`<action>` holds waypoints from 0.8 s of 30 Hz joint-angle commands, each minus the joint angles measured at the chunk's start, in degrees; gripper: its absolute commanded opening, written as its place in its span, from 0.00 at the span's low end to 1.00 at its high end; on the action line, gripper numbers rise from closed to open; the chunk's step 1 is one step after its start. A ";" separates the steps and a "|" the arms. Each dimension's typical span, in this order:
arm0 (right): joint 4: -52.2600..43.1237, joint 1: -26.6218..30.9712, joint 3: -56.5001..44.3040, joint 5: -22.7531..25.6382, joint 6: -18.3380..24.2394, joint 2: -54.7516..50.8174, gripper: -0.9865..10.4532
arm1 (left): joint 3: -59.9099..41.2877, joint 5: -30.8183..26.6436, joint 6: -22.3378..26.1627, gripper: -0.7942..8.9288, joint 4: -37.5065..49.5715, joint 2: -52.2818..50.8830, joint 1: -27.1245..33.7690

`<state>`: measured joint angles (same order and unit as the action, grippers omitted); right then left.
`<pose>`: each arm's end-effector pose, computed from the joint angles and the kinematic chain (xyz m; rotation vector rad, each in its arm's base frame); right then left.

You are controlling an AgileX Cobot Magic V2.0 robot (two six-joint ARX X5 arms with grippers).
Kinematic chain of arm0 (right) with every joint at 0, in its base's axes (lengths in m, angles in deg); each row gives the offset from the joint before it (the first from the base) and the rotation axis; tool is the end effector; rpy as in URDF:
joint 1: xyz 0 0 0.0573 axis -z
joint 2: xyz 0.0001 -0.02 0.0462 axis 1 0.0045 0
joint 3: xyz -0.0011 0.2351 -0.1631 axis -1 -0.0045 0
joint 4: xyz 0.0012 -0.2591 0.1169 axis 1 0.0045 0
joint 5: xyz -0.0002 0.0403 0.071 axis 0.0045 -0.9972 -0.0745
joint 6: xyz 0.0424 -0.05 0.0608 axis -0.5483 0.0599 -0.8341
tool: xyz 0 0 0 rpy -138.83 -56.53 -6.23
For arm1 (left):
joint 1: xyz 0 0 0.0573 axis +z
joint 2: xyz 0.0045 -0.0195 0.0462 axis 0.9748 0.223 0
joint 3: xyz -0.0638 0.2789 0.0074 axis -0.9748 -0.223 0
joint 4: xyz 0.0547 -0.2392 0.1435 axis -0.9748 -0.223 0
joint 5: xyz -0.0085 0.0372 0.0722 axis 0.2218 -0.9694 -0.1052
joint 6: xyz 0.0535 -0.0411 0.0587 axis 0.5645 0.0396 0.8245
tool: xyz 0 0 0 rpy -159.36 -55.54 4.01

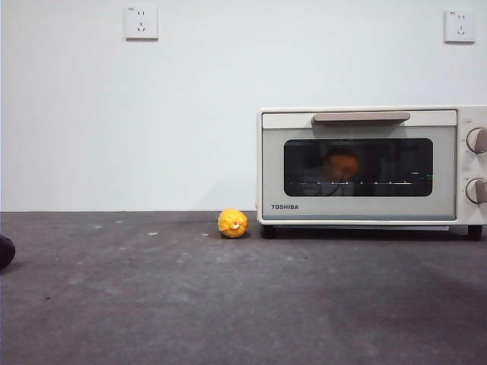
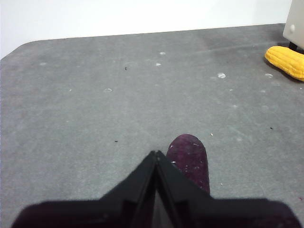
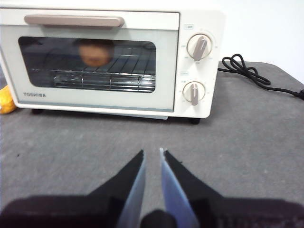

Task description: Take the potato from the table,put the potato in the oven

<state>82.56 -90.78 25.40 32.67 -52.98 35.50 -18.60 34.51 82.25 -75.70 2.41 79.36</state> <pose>0.1531 0.0035 0.1594 -0.0635 0.1202 0.0316 0.1561 0.0054 0.1370 0.0323 0.2231 0.0259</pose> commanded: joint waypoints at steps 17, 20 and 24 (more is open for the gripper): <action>1.51 -0.07 -1.97 -1.38 2.43 -0.33 0.14 | -0.57 -0.11 0.57 0.08 0.28 0.24 0.20; 1.53 -0.07 -1.97 -1.36 2.43 -0.28 0.14 | -0.57 -0.11 0.57 0.08 0.28 0.24 0.20; 1.53 -0.07 -1.97 -1.38 2.43 -0.26 0.14 | -0.57 -0.11 0.57 0.08 0.28 0.24 0.20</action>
<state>84.36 -90.78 24.03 31.27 -50.77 35.31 -18.60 34.51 82.25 -75.70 2.63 79.36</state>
